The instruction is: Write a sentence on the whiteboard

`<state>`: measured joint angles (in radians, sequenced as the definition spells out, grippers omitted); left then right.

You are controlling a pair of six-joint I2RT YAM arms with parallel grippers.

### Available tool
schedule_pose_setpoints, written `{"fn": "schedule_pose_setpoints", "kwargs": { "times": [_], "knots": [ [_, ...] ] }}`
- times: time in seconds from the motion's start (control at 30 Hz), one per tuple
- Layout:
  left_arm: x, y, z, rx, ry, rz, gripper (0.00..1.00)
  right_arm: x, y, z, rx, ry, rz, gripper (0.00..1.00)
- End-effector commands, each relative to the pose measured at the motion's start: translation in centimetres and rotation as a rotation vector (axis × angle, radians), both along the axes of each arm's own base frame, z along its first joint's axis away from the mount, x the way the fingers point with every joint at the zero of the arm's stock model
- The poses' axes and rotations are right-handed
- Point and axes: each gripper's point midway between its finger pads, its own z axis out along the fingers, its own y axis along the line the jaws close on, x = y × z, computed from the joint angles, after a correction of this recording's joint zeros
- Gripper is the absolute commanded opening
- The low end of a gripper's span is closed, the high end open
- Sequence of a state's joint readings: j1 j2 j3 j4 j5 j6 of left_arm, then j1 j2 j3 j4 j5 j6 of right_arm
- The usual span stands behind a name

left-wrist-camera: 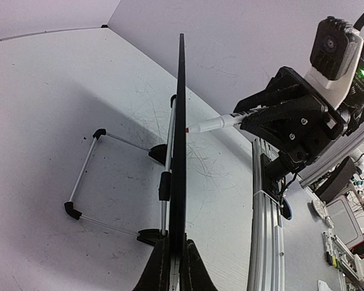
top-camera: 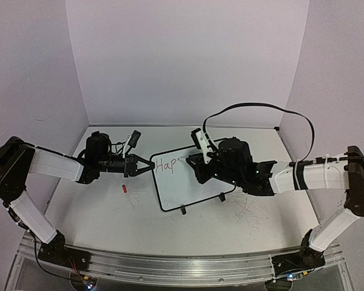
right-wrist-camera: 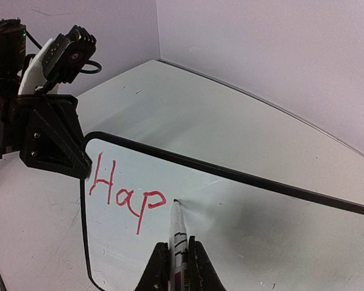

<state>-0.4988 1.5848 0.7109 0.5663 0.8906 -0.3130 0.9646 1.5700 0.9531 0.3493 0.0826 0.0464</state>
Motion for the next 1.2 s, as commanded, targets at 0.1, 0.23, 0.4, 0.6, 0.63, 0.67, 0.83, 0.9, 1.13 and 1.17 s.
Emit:
{"fn": "schedule_pose_setpoints", "kwargs": {
  "times": [0.1, 0.23, 0.4, 0.6, 0.63, 0.67, 0.83, 0.9, 1.13, 1.17],
  "knots": [
    [-0.5, -0.3, 1.7, -0.028, -0.037, -0.04, 0.0, -0.2, 0.1, -0.3, 0.007, 0.017, -0.009, 0.0],
    [-0.5, -0.3, 1.7, -0.029, -0.038, -0.04, 0.0, -0.4, 0.0, -0.7, 0.002, 0.026, -0.009, 0.0],
    [-0.5, -0.3, 1.6, -0.029, -0.037, -0.04, 0.0, -0.7, -0.2, -1.5, -0.009, 0.042, -0.007, 0.0],
    [-0.5, -0.3, 1.7, -0.028, -0.038, -0.039, 0.0, -1.2, -0.3, -2.3, -0.017, 0.061, -0.001, 0.0],
    [-0.5, -0.3, 1.6, -0.028, -0.037, -0.039, 0.0, -1.3, -0.3, -2.4, -0.017, 0.066, 0.001, 0.0],
    [-0.5, -0.3, 1.6, -0.027, -0.037, -0.038, 0.0, -1.4, -0.3, -2.5, -0.017, 0.069, 0.001, 0.0],
    [-0.6, -0.3, 1.6, -0.028, -0.035, -0.041, 0.0, -1.7, -0.2, -3.2, -0.023, 0.085, 0.006, 0.0],
    [-0.6, -0.3, 1.6, -0.028, -0.034, -0.041, 0.0, -1.8, -0.2, -3.2, -0.023, 0.085, 0.007, 0.0],
    [-0.6, -0.3, 1.6, -0.028, -0.035, -0.039, 0.0, -1.7, 0.2, -2.2, -0.005, 0.073, 0.016, 0.0],
    [-0.5, -0.3, 1.6, -0.028, -0.035, -0.039, 0.0, -1.8, 0.3, -1.8, 0.003, 0.068, 0.022, 0.0]
  ]
}}
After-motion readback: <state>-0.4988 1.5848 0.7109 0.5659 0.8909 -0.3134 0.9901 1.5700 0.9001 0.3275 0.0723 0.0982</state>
